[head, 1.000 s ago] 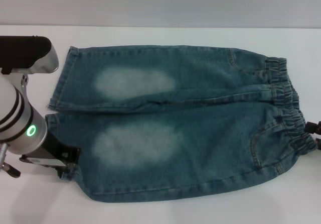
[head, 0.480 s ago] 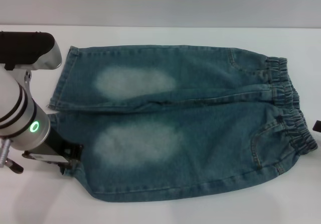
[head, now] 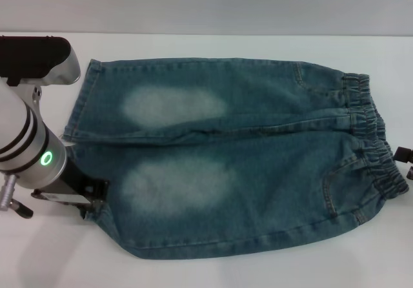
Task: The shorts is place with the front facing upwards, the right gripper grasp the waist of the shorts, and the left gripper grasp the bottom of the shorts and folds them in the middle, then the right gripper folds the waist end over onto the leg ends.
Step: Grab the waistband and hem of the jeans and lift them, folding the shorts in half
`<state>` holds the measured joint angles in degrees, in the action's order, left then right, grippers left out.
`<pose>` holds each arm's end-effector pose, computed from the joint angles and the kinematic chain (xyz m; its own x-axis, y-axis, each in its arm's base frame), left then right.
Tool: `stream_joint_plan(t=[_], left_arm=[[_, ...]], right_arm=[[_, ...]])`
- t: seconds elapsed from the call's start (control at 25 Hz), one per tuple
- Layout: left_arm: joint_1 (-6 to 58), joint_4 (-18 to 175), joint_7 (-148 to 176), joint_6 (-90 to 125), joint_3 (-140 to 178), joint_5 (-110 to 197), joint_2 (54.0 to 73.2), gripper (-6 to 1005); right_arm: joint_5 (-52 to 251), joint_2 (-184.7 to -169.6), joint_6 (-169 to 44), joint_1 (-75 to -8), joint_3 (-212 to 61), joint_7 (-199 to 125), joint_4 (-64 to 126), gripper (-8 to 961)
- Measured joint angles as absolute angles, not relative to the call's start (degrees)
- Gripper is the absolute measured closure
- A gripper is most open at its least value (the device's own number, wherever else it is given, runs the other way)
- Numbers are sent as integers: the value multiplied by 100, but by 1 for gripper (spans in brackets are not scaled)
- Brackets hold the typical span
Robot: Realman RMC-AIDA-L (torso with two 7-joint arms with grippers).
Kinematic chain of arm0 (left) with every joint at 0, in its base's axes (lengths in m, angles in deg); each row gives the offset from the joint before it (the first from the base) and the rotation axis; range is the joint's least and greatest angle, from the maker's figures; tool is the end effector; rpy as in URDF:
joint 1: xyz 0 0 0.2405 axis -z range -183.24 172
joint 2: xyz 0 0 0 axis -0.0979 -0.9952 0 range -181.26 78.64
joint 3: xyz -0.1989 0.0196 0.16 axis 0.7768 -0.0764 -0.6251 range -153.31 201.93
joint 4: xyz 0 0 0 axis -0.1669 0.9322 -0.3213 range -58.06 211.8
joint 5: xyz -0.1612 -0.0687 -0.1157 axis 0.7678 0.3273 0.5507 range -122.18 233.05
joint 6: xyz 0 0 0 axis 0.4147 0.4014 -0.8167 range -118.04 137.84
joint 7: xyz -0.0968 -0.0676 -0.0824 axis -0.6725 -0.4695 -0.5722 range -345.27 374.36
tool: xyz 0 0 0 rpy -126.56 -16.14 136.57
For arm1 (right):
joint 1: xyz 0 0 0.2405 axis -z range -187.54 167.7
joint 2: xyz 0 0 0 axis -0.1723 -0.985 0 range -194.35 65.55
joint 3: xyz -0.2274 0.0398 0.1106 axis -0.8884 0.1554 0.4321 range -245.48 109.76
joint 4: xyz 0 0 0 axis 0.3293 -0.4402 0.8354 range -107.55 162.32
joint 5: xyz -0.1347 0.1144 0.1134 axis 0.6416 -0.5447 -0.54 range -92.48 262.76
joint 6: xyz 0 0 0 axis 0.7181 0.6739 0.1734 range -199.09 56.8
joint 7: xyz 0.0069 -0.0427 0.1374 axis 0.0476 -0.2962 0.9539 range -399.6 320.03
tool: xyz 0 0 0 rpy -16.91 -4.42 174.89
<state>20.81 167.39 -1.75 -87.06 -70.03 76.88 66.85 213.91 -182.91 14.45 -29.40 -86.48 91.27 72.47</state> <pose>-0.1933 0.3074 -0.0012 0.2098 0.9772 0.0332 0.7364 -0.1355 -0.6628 0.3724 0.2758 0.0595 -0.1090 -0.7788 -0.6177 -0.9916 0.0416 0.1225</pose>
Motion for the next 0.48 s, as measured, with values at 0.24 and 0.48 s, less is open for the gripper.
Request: stream_joint_plan(t=[0.24, 0.48], left_arm=[[2106, 16739, -183, -8705, -6999, 7688, 6689, 981], [2138, 16740, -185, -8714, -7021, 7688, 6690, 981]], right_arm=[[21410, -18285, 1389, -2918, -8661, 9147, 7167, 155], [21473, -18279, 1384, -2957, -8702, 9119, 7038, 155]])
